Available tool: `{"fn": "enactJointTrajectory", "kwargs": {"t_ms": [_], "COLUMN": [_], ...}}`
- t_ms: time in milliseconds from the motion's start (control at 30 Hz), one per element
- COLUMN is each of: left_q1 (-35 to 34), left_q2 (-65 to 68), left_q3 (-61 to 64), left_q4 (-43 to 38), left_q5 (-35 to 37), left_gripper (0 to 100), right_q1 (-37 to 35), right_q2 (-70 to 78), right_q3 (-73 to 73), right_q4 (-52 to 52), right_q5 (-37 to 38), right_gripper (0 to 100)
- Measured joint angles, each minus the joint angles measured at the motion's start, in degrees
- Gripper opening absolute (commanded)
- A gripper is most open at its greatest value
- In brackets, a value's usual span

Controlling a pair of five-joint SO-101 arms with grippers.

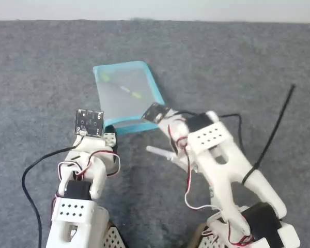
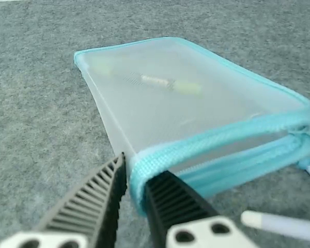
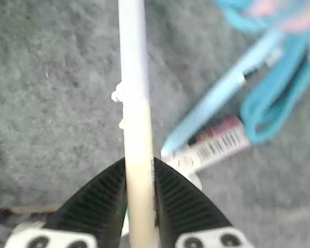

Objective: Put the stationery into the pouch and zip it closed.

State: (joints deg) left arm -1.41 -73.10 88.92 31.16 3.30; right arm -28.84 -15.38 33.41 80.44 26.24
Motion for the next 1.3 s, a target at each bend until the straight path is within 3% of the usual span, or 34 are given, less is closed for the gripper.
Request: {"fn": "enactJointTrajectory", "kwargs": {"t_ms": [433, 633, 767, 1000, 1300], "left_q1": [0.0, 0.0, 0.0, 0.0, 0.0], "left_q2": [0.0, 0.0, 0.0, 0.0, 0.0], "left_q3": [0.0, 0.0, 0.0, 0.0, 0.0], "left_q4": [0.0, 0.0, 0.0, 0.0, 0.0], "left_q5": [0.0, 0.0, 0.0, 0.0, 0.0], "left_gripper": [1, 1, 1, 1, 1], "right_q1": [0.5, 1.7, 8.6, 10.9, -4.0], "right_q2": [-20.8, -20.9, -20.9, -19.0, -4.9], "right_q3": [-1.7, 1.0, 1.0, 1.4, 10.9], "right_q4": [12.3, 14.2, 15.6, 15.6, 1.3], "right_q5": [-1.9, -1.8, -1.8, -0.7, -3.3], "right_gripper": [1.4, 18.4, 31.3, 28.3, 27.7]}}
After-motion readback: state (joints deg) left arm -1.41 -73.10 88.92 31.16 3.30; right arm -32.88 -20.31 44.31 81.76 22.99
